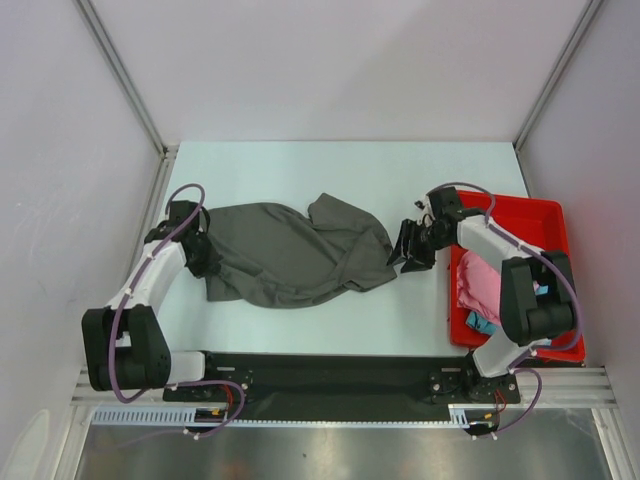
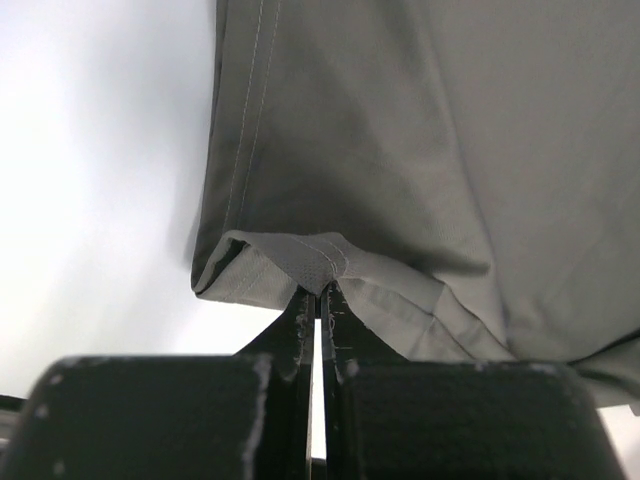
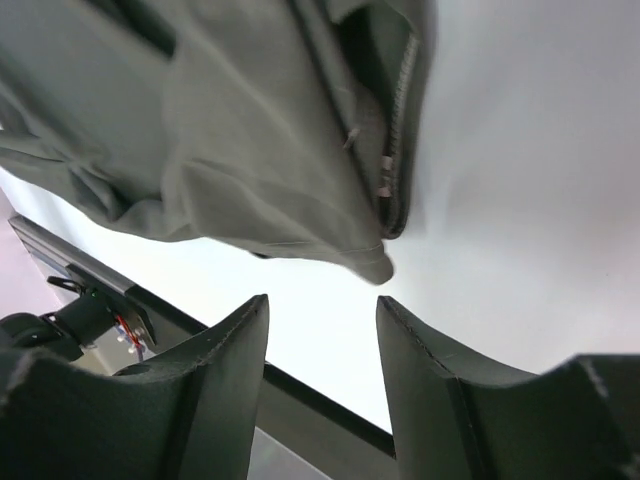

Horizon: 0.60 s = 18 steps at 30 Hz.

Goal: Fold and stack the t-shirts
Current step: Flatten the tshirt out

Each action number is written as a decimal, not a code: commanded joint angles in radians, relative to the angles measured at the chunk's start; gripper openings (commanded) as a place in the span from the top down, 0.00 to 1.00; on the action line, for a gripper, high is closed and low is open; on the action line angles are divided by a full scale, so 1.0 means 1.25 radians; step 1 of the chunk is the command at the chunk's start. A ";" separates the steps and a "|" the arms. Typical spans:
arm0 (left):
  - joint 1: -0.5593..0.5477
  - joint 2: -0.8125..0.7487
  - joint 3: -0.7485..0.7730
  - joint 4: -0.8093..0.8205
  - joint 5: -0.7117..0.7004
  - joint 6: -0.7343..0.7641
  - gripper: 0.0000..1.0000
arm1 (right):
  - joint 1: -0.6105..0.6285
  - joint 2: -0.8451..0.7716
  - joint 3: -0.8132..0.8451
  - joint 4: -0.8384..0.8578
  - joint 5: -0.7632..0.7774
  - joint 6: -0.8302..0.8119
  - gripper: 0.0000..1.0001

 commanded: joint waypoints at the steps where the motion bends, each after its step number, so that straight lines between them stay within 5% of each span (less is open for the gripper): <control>1: 0.003 -0.037 -0.007 0.006 0.017 0.019 1.00 | -0.004 0.051 0.000 0.061 -0.053 -0.023 0.46; 18: 0.004 -0.076 -0.043 0.007 0.020 0.007 1.00 | -0.004 0.128 0.031 0.045 -0.038 -0.053 0.62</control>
